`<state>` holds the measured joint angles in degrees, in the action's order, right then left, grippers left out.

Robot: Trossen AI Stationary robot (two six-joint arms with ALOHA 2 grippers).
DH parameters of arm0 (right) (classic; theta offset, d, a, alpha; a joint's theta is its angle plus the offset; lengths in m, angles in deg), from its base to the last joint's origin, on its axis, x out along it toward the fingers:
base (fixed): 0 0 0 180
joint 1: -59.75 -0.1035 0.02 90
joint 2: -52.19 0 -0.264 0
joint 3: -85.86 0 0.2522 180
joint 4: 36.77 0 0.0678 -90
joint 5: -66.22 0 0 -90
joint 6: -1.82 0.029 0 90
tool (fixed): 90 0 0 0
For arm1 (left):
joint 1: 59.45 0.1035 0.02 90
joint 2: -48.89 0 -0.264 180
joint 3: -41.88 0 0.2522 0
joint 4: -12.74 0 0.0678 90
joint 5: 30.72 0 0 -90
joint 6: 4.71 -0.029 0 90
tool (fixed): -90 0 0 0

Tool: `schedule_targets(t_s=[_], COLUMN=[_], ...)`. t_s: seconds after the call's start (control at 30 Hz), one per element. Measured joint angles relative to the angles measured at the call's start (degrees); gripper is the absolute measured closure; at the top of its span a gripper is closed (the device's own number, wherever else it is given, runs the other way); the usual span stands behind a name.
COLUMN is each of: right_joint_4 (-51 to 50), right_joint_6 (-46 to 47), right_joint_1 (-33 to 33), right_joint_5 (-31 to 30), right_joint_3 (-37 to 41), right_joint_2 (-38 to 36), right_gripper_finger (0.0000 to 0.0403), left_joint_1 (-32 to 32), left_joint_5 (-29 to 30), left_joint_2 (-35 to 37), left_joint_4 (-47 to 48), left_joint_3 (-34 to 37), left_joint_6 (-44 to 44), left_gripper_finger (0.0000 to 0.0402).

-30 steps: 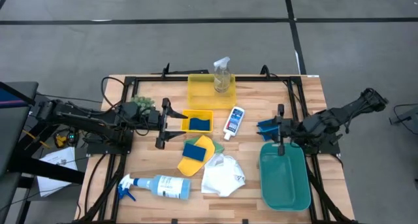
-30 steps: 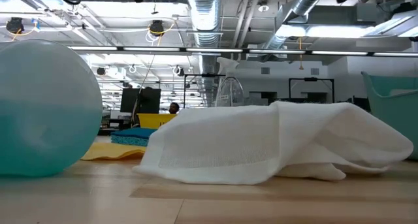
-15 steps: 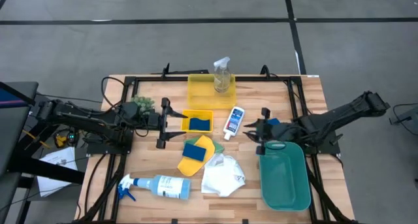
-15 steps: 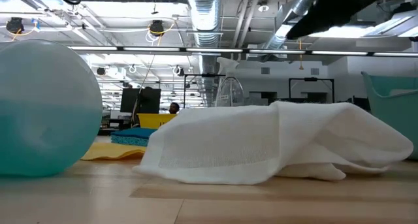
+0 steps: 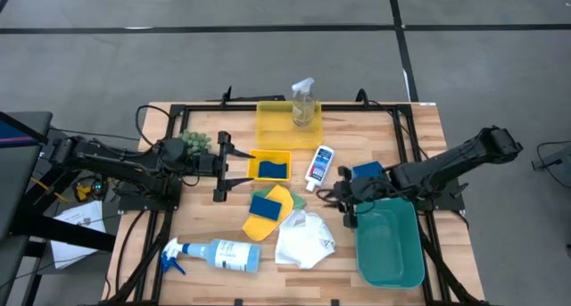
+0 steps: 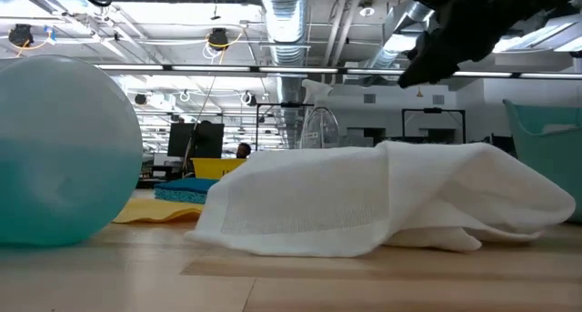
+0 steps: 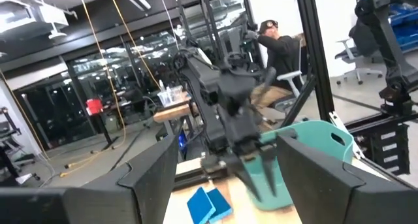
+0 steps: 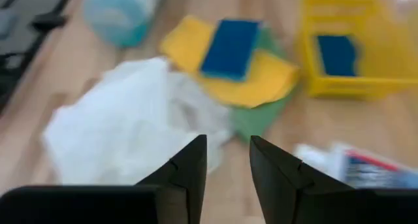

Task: Pick & Place Kitchen Items
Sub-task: Put the white cloth into the green bin

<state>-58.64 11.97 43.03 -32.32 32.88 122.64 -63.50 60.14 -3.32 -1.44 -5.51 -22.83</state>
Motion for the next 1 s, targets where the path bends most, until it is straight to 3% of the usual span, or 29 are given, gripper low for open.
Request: schedule_targets(t_s=[0.4,0.83,1.0], right_joint_4=[0.48,-3.36,-9.91], right_joint_6=[1.05,0.33,0.36], right_joint_1=[-4.77,-2.59,-1.54], right_joint_5=[8.68,8.32,8.30], right_joint_3=[-5.54,-18.89,-25.16], right_joint_2=[12.53,27.67,34.71], right_gripper_finger=[0.0295,0.0295,0.0295], left_joint_1=[0.00,0.00,0.00], left_joint_5=[0.00,-0.02,-0.02], left_joint_2=[-0.01,0.00,-0.02], left_joint_4=[-1.14,-2.16,-2.03], left_joint_3=[0.00,0.00,0.00], left_joint_6=[-6.76,-6.76,-6.74], left_gripper_finger=[0.0147,0.0147,0.0147])
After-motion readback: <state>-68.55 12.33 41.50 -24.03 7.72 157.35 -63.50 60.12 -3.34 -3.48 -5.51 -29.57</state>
